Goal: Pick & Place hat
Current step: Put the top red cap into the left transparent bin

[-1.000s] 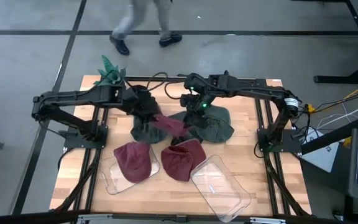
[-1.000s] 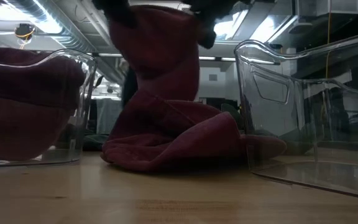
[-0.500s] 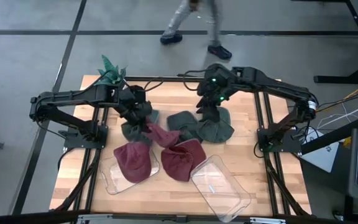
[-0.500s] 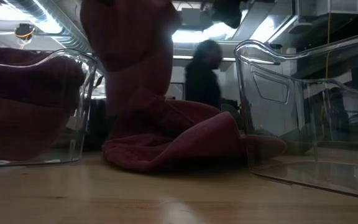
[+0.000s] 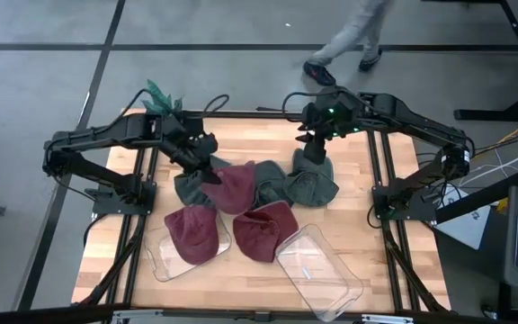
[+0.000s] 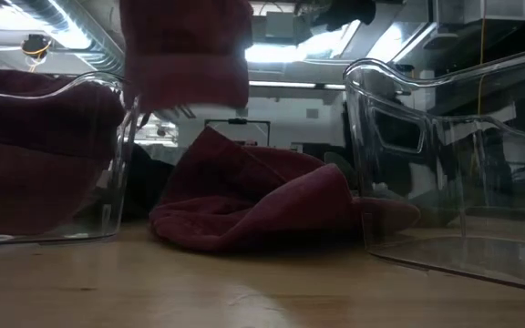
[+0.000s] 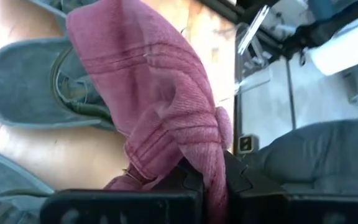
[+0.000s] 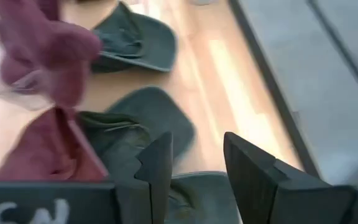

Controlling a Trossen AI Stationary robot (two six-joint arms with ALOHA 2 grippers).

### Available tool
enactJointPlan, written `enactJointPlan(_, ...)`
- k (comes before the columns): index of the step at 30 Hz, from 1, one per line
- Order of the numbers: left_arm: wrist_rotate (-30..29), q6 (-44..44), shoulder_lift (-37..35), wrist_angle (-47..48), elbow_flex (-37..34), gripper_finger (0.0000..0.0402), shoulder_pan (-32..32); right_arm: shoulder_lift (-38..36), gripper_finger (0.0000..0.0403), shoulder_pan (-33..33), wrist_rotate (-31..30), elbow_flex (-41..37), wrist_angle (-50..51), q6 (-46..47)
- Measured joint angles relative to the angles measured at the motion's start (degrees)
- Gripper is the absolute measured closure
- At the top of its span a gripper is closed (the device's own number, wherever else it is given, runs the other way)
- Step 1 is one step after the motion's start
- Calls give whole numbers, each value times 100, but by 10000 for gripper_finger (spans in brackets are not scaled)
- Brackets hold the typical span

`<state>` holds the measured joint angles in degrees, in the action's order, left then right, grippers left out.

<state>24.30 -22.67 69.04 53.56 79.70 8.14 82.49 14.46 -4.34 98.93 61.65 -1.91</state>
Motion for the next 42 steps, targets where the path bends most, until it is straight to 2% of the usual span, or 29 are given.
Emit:
enactJointPlan(3, 88, -183, 2, -8, 246, 398, 2, -21, 260, 0, -257, -2, 56, -40)
enactJointPlan(6, 213, -426, 0, -24, 555, 398, 0, -21, 260, 0, -269, -6, 159, -71)
enactJointPlan(11, 735, -949, 0, -24, 980, 398, -75, -21, 260, -2, -361, -6, 212, -67)
enactJointPlan(17, 1107, -1373, 0, 68, 1196, 398, -410, -19, 260, -2, -368, -6, 212, -53)
enactJointPlan(23, 1166, -1976, 0, 95, 1198, 398, -1000, -19, 260, -2, -365, -6, 220, 2)
enactJointPlan(28, 902, -2516, 0, 214, 1174, 398, -1613, -19, 260, -2, -365, -6, 276, 41)
enactJointPlan(34, 424, -2935, -20, 980, 1165, 398, -2219, -19, 260, -2, -365, -6, 299, 63)
enactJointPlan(42, -304, -2973, -9, 1229, 1165, 399, -2527, -19, 260, -2, -365, -6, 297, 64)
